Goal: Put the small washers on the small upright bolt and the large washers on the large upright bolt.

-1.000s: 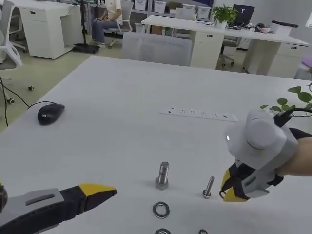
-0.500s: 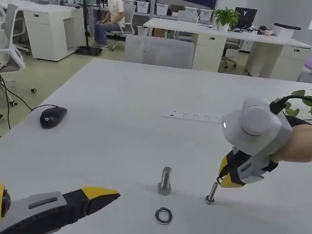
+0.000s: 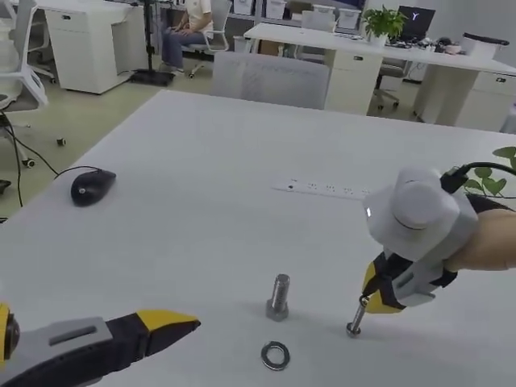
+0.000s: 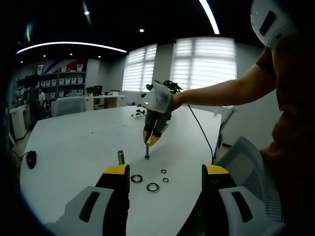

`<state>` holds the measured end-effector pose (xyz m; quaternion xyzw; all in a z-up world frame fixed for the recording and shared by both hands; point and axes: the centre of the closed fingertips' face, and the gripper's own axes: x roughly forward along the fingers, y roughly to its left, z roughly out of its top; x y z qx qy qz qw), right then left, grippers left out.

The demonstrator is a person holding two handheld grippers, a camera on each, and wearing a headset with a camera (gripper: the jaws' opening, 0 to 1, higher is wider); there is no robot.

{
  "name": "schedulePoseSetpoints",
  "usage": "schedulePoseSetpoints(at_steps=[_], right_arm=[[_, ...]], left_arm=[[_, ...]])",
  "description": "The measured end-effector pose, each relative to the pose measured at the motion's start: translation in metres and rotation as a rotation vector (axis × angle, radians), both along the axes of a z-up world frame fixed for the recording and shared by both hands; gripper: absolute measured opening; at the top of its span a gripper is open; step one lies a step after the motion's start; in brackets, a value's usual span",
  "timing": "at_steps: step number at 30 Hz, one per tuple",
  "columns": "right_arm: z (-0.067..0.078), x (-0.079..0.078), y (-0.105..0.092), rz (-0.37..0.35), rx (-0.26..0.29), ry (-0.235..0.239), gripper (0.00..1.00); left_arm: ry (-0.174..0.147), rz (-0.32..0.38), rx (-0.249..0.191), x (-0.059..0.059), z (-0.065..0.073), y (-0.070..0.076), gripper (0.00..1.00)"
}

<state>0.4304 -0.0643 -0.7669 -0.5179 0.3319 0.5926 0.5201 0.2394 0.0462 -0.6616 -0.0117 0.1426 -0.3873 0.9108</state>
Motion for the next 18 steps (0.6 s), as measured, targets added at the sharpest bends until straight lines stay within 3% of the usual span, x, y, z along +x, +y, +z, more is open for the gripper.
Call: schedulePoseSetpoints(at_steps=[18], right_arm=[[-0.028, 0.001, 0.001, 0.008, 0.003, 0.024, 0.13]], left_arm=[[0.019, -0.001, 0.003, 0.002, -0.004, 0.001, 0.58]])
